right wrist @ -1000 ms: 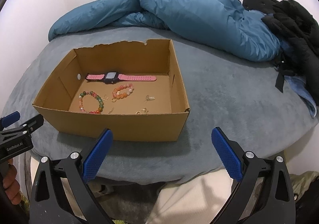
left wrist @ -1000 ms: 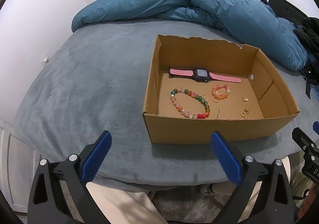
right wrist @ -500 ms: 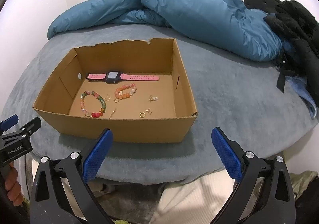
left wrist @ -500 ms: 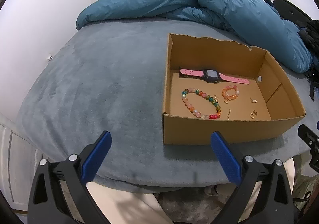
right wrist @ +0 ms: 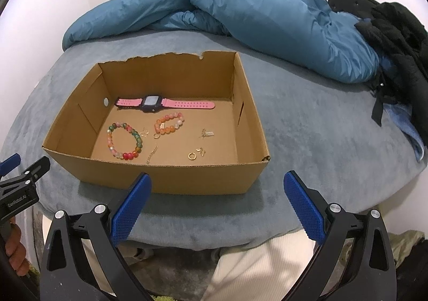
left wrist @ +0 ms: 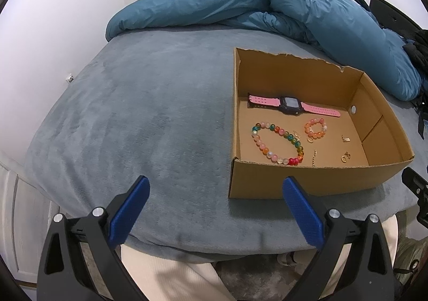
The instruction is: Organize jewelry
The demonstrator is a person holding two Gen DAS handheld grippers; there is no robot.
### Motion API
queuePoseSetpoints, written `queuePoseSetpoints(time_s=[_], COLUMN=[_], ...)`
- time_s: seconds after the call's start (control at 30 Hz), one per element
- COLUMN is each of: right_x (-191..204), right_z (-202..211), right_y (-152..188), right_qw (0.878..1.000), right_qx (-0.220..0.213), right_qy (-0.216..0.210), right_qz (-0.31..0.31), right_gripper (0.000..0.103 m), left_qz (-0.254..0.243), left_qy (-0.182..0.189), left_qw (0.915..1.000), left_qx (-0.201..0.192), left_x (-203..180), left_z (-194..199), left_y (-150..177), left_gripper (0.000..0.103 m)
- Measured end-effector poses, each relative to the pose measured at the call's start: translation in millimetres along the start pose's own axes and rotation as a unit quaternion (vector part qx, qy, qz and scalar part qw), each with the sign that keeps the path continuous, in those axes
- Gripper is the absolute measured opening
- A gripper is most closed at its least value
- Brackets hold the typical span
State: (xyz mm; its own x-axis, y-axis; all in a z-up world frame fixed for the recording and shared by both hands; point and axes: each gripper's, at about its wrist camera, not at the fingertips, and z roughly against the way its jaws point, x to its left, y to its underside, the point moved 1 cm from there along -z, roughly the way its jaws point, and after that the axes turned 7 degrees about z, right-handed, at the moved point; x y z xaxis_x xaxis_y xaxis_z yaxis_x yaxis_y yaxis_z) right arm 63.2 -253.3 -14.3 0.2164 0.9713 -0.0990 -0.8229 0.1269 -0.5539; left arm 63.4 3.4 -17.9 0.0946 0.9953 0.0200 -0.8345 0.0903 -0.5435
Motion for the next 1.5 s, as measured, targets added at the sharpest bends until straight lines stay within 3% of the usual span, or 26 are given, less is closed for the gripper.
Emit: queuePoseSetpoints(time_s=[1.5], right_x=[-4.3], right_z=[1.0], right_y=[-2.5], right_qw=[1.0], right_qx=[0.005], right_qy=[0.005], right_qz=[-0.011], right_gripper=[0.095], left_qz=[-0.009], left_qy=[-0.004], left_qw=[0.9999], left_qx=[0.004], left_x=[-2.9], left_z=[6.5], left_y=[-9.6], left_gripper=[0.097])
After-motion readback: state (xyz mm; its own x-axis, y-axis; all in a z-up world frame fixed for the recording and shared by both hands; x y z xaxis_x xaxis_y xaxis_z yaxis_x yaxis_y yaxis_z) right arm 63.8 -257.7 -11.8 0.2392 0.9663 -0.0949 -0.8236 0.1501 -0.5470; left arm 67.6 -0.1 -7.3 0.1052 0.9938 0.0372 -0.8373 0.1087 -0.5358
